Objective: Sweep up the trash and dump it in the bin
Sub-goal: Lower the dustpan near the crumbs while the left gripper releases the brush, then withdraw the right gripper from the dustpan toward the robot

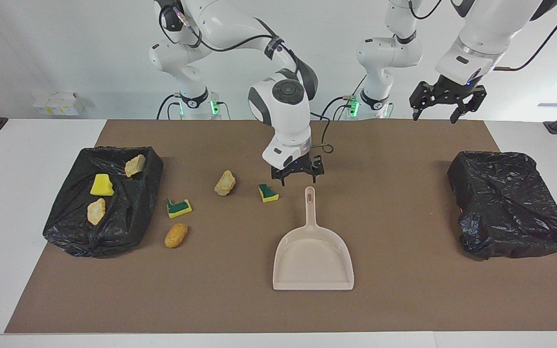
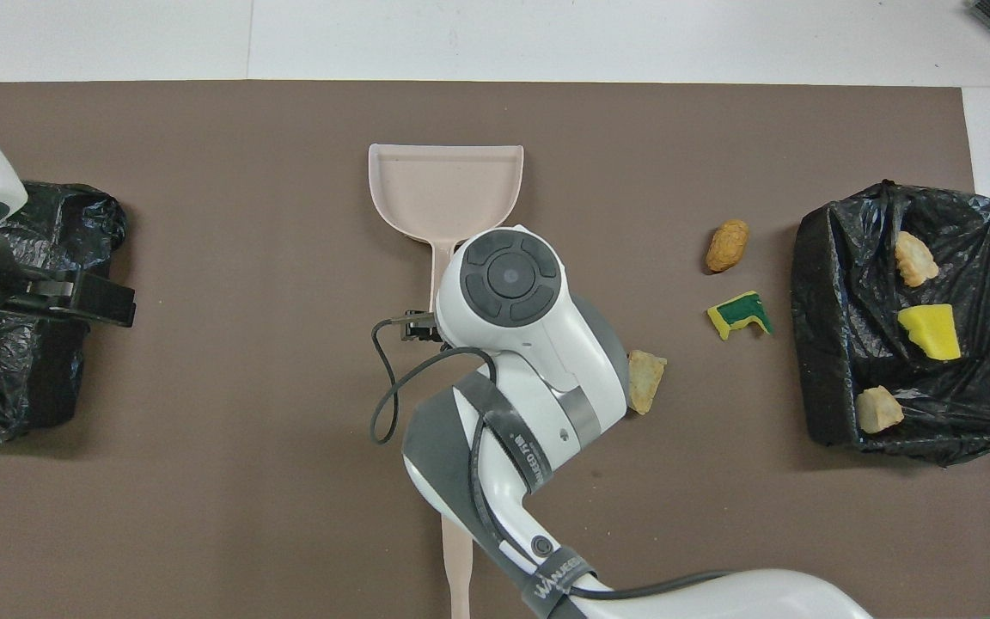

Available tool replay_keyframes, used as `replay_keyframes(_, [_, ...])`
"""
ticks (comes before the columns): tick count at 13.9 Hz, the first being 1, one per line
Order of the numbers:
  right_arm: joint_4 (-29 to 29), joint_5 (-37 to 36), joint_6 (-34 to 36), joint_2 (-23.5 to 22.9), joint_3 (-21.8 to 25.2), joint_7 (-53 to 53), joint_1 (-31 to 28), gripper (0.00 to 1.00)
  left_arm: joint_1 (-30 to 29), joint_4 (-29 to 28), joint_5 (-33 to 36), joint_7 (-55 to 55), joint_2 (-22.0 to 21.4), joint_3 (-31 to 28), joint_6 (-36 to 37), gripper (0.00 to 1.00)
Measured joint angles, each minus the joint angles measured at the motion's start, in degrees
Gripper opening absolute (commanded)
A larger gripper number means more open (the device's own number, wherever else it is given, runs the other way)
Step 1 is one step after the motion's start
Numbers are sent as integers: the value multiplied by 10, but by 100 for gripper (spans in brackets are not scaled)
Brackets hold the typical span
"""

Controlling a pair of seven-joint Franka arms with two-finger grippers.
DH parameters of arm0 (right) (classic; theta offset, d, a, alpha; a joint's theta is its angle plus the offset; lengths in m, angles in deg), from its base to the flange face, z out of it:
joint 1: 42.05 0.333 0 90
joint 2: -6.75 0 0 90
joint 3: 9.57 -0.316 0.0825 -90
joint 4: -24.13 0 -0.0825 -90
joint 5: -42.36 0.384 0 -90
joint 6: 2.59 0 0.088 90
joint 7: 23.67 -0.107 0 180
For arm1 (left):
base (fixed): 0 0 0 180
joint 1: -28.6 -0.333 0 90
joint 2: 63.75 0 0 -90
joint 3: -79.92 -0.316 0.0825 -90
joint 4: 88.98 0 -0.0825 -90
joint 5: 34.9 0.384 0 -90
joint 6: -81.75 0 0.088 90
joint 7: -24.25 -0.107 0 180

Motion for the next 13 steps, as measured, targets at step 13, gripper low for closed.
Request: replay_keyframes(13, [-303, 65, 2, 194, -4, -125, 154, 100, -33, -4, 0, -33, 5, -5, -12, 100])
